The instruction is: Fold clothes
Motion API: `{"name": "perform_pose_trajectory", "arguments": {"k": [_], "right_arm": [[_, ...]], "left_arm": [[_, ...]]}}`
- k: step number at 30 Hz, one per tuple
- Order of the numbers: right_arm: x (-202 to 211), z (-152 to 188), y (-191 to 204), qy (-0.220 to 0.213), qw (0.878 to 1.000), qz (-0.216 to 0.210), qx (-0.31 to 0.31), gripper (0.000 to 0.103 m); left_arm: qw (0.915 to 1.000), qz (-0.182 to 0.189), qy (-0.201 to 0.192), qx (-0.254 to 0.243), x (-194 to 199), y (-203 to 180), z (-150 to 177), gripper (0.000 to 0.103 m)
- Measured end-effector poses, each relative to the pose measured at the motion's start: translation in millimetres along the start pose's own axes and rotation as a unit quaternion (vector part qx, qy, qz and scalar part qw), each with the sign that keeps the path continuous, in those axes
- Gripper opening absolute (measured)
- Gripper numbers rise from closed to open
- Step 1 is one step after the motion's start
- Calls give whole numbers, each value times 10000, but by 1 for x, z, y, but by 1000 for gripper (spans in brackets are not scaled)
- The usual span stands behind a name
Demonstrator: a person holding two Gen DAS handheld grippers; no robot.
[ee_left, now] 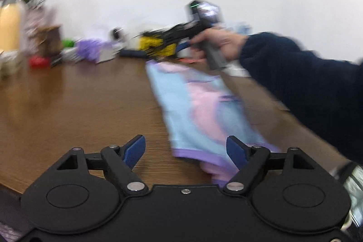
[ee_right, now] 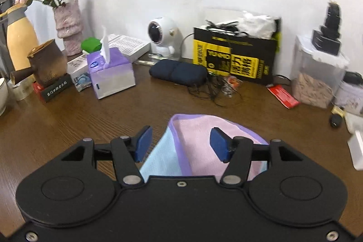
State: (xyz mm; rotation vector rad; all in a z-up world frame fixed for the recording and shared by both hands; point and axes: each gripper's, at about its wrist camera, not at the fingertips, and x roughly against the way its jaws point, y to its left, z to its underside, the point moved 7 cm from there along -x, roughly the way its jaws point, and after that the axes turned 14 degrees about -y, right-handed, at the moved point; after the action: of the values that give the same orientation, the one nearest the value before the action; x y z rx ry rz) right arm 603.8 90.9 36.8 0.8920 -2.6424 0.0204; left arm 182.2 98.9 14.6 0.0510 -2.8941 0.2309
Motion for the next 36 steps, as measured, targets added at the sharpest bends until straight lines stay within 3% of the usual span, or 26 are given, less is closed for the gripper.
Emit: {"name": "perform_pose_trajectory", "arguments": {"k": [2,6,7,10,13,14,23,25,27,29,31,36], "right_arm": [[-14,3,2,74,9999,-60,43,63],[-46,14,3,293,9994,-186,65,63],[-54,16,3,347,9991,-228,69,62],[-71,22,4,491,9983,-307,47,50],[-89,31,8,668,9968,-416,161,27],[-94,33,8,676,9965,-421,232,4],[-126,24,1,527,9973,-214,462,4],[-127,21,2,527,9965,-139,633,8],[-115,12,1,398,9971,-63,646,32],[-96,2,-1,206,9983,-50,548,69],[-75,-7,-4,61,9990,-60,446,69],[29,-33,-1,-393,9983,-195,371,70]], "left_arm": [[9994,-149,227,203,-22,11,3,63],[9976,193,553,358,-44,7,8,60],[9974,234,595,321,-46,4,10,55],[9973,192,693,129,-48,-2,16,13],[9973,184,711,63,-46,-5,17,7],[9974,177,695,35,-46,-6,17,5],[9968,-22,508,-623,-55,-12,22,3],[9975,-98,381,-585,-55,-12,20,4],[9975,-228,292,-606,-49,-11,17,8],[9971,-335,189,-659,-39,-13,13,16],[9969,-416,29,-663,-30,-12,9,17],[9962,-513,-116,-696,-14,-18,1,19]]}}
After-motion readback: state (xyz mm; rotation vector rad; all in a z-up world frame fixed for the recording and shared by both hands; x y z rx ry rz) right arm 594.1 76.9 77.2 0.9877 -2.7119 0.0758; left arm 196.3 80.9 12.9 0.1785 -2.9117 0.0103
